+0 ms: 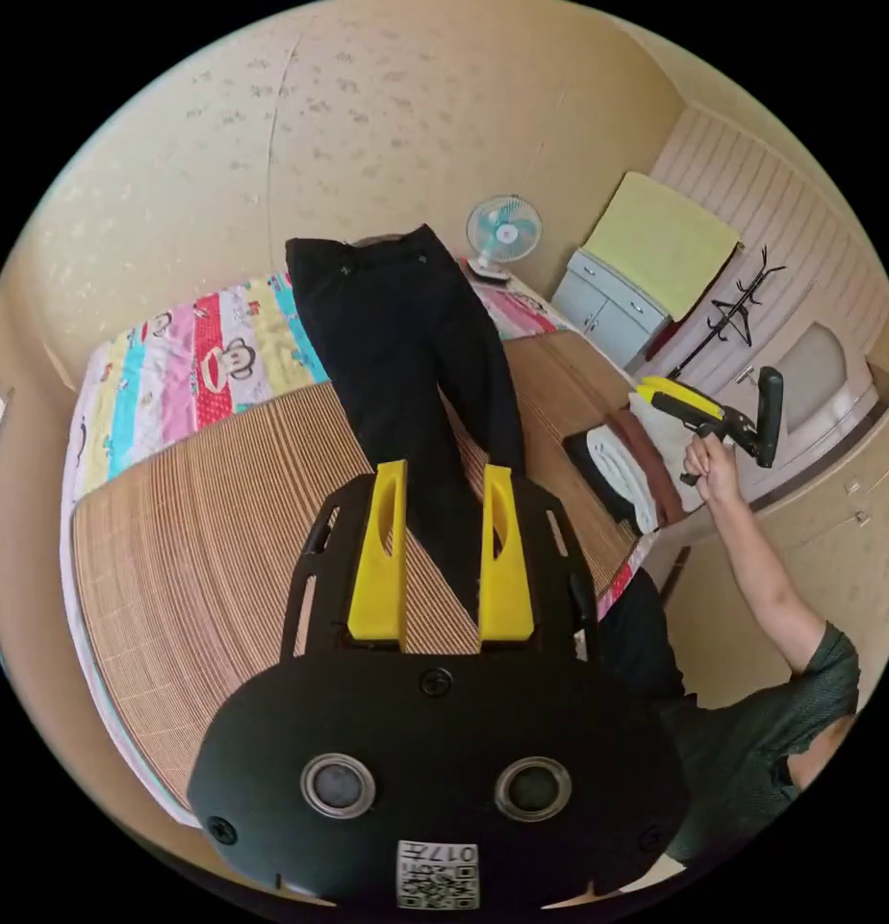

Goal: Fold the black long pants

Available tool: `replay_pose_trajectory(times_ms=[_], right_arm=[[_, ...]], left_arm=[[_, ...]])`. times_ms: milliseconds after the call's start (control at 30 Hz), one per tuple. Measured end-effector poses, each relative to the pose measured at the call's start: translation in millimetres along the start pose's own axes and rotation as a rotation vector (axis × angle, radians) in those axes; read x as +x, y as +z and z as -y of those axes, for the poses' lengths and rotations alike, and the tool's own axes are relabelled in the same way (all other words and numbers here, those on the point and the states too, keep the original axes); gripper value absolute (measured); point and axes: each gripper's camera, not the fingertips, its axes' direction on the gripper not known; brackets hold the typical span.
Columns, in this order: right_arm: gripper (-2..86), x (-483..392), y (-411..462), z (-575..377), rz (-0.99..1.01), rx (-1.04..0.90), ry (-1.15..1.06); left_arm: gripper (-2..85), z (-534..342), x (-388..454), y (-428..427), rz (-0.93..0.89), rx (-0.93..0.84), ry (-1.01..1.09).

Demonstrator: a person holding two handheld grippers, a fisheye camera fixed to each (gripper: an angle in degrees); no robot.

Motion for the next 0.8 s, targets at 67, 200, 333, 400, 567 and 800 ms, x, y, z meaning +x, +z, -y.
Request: replay_pose_trajectory(times_ms=[67, 200, 333, 400, 567, 800], right_arm=[[10.6, 6.4, 66.0, -70.5, 0.051, -0.15, 0.014], [11.5, 6.3, 141.9, -204.1, 0.172, -0.328, 0.081], [12.5, -6.0, 141.6, -241.0, 0.274, -0.272, 0.163], [14.0, -24.1, 138.9, -225.0, 0.33, -0.199, 0.146], [17.5, -94.0, 185.7, -165.9, 0.411, -0.269, -0.088], [5.5, -93.4, 228.1, -133.4, 0.414, -0.392, -0.122]], left_arm=[[11.6, -65.9, -9.2, 104.1, -0.087, -0.12, -0.045], [11.9, -144.3, -6.8, 185.5, -0.199, -0.123, -0.174], [12.7, -203.3, 16.1, 208.5, -0.388, 0.06, -0.362], [12.4, -215.1, 34.6, 210.9, -0.369, 0.113, -0.39], [10.6, -229.2, 70.4, 213.9, -0.295, 0.174, -0.508], [4.0, -223.5, 60.4, 199.5, -0.479, 0.15, -0.428]])
